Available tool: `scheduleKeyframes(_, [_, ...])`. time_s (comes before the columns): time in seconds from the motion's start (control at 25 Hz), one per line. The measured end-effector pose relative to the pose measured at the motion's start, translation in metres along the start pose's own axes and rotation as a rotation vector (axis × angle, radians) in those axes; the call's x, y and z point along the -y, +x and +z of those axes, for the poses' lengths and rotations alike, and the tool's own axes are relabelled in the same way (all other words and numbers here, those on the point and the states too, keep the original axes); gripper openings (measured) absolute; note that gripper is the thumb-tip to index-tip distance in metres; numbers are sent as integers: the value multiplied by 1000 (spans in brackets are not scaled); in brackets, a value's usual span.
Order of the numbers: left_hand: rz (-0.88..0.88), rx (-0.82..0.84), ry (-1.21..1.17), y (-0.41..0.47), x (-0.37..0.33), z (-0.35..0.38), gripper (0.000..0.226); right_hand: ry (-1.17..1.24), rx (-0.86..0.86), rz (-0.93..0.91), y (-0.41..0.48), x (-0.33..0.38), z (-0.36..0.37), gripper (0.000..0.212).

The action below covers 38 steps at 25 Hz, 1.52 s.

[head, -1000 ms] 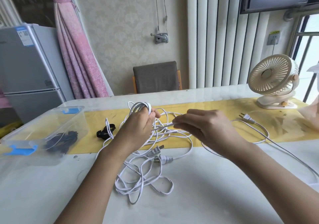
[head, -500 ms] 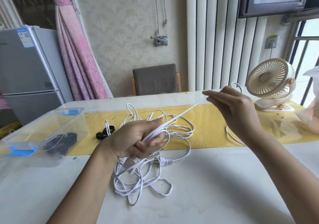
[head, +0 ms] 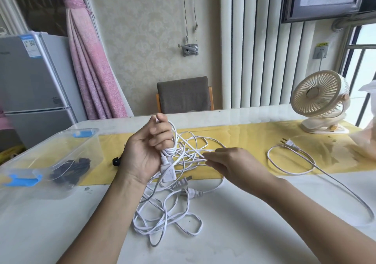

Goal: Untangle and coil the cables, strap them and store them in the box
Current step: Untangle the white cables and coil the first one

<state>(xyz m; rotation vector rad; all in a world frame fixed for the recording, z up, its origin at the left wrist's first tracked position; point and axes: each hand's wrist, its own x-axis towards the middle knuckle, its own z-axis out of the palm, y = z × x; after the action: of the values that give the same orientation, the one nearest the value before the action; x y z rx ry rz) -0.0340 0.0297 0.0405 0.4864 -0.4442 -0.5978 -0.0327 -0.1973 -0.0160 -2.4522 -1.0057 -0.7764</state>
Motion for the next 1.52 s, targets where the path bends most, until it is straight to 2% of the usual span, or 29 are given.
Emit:
scheduleKeyframes(0.16, [175, -114, 114, 9, 5, -2, 29, -22, -4, -66, 1, 16, 3, 26])
scheduleKeyframes(0.24, [299, -234, 278, 11, 12, 7, 35, -33, -8, -79, 2, 22, 0, 24])
scheduleKeyframes(0.4, [438, -283, 584, 13, 30, 20, 27, -51, 2, -113, 2, 28, -5, 22])
scheduleKeyframes(0.52, [551, -305, 1059, 11, 42, 18, 21, -62, 55, -130, 2, 33, -8, 31])
scheduleKeyframes(0.64, [737, -287, 1705, 8, 50, 15, 20, -37, 7, -122, 3, 34, -15, 26])
scheduleKeyframes(0.68, [816, -285, 1840, 7, 50, 16, 19, -12, -22, -114, 4, 35, -17, 24])
scheduleKeyframes(0.72, [889, -299, 1878, 6, 49, 19, 19, 7, -45, -112, 5, 36, -19, 23])
scheduleKeyframes(0.76, [954, -345, 1814, 5, 49, 24, 19, 13, -60, -116, 5, 38, -19, 23])
scheduleKeyframes(0.84, [1021, -491, 1435, 4, 46, 34, 22, -15, -69, -130, 4, 43, -17, 22])
scheduleKeyframes(0.92, [983, -630, 1021, 3, 37, 42, 29, -56, -43, -142, 3, 47, -12, 22])
scheduleKeyframes(1.0, [892, -634, 693, 2, 27, 45, 36, -91, 3, -161, 2, 49, -8, 33])
scheduleKeyframes(1.08, [843, -622, 633, 3, 20, 44, 38, -134, 30, -184, 2, 52, -9, 44])
scheduleKeyframes(1.12, [830, -624, 753, 2, 19, 42, 34, -152, 33, -192, 2, 54, -11, 47])
scheduleKeyframes(1.16, [817, -625, 977, 2, 19, 38, 29, -165, 32, -199, 2, 57, -13, 47])
scheduleKeyframes(1.28, [746, -537, 1960, -4, 19, 22, 23, -166, 18, -220, 4, 60, -20, 41])
scheduleKeyframes(1.32, [689, -491, 2220, -4, 19, 18, 25, -158, 12, -236, 4, 59, -21, 37])
scheduleKeyframes(1.36, [616, -462, 2380, -5, 20, 16, 27, -149, 4, -258, 3, 58, -23, 33])
scheduleKeyframes(1.44, [422, -456, 2455, -5, 21, 22, 30, -123, -47, -297, 3, 56, -31, 22])
scheduleKeyframes(1.52, [245, -478, 2362, -6, 16, 23, 31, -56, -187, -292, 4, 53, -44, 17])
